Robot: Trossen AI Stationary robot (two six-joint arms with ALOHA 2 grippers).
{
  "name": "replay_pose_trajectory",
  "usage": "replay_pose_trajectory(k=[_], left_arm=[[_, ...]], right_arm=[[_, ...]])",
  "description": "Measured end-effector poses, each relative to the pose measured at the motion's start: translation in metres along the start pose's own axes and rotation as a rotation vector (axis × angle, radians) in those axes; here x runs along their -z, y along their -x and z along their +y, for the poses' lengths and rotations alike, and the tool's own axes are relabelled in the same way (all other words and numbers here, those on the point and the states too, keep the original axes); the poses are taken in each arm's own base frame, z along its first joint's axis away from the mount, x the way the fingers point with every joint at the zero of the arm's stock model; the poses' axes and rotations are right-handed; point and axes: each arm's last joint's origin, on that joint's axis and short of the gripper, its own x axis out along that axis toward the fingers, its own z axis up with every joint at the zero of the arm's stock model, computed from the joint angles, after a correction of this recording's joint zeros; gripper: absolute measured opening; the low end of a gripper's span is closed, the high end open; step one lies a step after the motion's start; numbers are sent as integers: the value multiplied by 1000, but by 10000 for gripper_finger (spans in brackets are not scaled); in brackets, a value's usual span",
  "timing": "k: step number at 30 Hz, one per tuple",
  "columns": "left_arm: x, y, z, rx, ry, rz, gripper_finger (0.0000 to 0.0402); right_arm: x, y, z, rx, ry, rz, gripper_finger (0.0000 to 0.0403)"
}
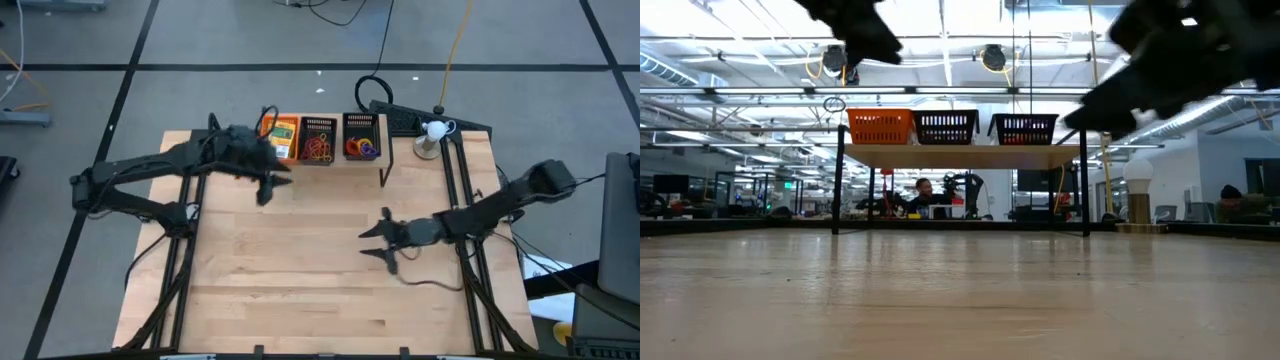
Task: Pick & Place Office Desk Supplies
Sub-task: Return to Home Position
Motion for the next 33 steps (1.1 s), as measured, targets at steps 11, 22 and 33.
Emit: replay_pose_trajectory(k=[11, 22, 33], left_arm=[[114, 20, -40, 130, 119, -126, 152], [189, 9, -60, 182, 105, -236, 152], [211, 8, -67, 227, 124, -223, 152]], right_arm=[[35, 80, -13, -87, -176, -204, 199], [34, 86, -12, -98, -73, -247, 199], [42, 86, -13, -123, -129, -222, 199]])
